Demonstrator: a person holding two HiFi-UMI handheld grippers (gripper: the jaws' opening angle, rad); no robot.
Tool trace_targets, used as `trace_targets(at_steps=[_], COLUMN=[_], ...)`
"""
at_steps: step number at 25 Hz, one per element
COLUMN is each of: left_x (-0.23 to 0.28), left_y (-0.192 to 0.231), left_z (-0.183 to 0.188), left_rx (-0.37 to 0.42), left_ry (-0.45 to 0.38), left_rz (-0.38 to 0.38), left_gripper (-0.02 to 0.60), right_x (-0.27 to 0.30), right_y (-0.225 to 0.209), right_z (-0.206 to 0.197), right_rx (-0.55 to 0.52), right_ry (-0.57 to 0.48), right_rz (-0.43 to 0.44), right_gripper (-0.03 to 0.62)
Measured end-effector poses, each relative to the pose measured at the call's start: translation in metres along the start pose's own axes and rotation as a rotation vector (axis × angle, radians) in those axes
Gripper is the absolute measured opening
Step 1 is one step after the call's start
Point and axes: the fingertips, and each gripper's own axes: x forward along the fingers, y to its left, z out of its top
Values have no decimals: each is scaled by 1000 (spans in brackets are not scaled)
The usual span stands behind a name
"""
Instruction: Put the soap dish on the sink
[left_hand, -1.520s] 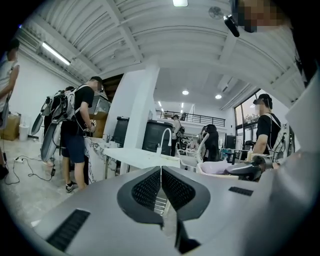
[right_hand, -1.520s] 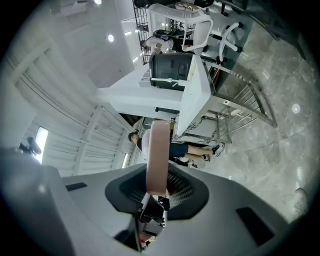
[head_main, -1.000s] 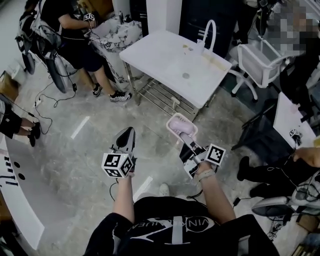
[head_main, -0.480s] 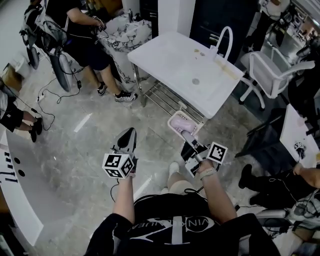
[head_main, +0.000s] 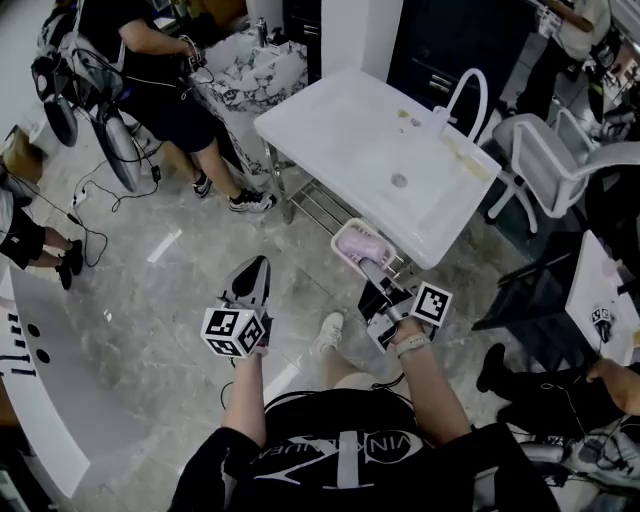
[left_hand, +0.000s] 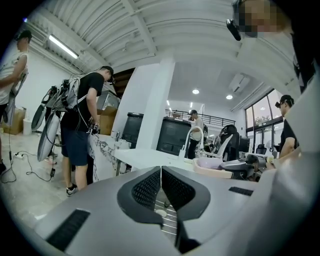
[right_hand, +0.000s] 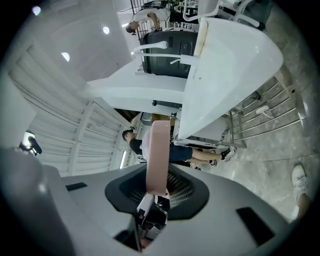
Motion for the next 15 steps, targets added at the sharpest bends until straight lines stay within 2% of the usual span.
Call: trace_targets(at_steps=[15], left_x=[117], left_y=[35], left_z=[36], left_rx=[-4], left_ry=[18], left_rz=[-53], left_gripper=[21], right_x=[84], right_y=[-13], right_z=[75], right_rx=[22], right_ry=[-2], right_rz=[-31], right_gripper=[92])
